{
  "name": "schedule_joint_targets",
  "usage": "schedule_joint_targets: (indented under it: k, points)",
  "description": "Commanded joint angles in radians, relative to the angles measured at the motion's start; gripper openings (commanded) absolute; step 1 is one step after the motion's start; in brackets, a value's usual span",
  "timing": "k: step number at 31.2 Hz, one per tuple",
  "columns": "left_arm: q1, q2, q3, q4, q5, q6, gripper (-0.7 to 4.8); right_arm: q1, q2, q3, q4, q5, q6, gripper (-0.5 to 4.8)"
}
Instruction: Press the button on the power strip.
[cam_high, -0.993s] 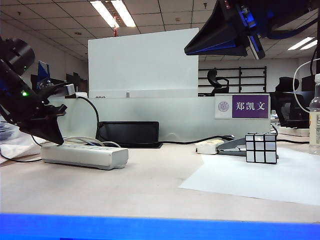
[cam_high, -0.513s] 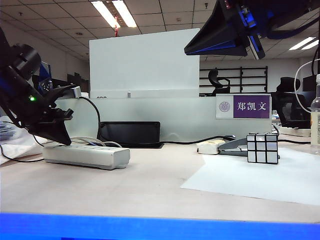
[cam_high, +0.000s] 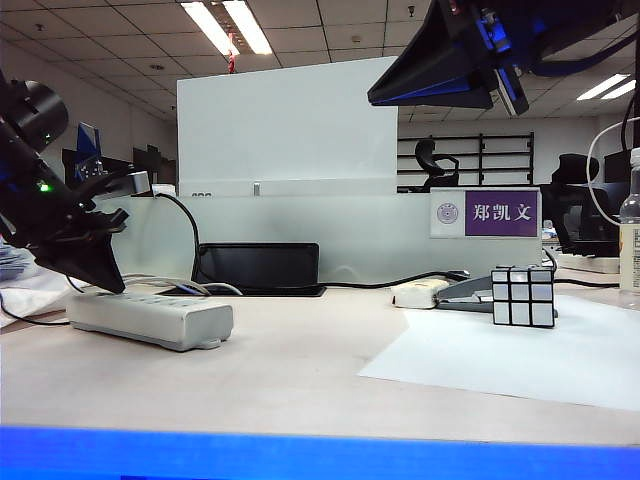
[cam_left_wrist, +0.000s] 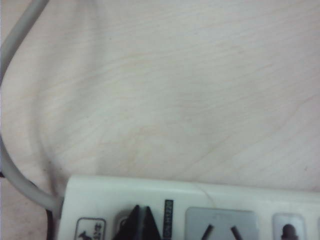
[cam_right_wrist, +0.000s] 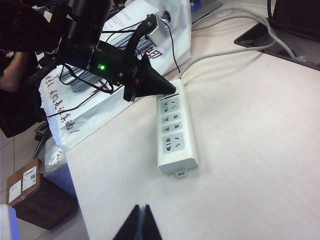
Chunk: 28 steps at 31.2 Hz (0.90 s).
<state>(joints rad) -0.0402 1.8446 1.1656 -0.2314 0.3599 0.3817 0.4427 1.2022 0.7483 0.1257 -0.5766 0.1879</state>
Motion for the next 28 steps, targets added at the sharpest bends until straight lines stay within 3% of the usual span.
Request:
schedule_joint_targets:
  k: [1, 13, 19, 28]
  points:
    - [0.004, 0.008, -0.016, -0.079, -0.041, 0.004, -0.05, 0.002, -0.003, 0.005, 0.022, -0.002, -0.006, 0.0]
    - [0.004, -0.05, -0.016, -0.014, 0.062, -0.041, -0.05, 0.002, -0.003, 0.005, 0.014, -0.002, -0.009, 0.0]
    - [0.005, -0.074, -0.016, -0.017, -0.008, -0.018, -0.05, 0.002, -0.003, 0.005, 0.007, -0.002, -0.01, 0.0]
    - [0.004, -0.074, -0.016, -0.064, -0.037, 0.0, -0.05, 0.002, -0.003, 0.005, 0.007, -0.002, -0.013, 0.0]
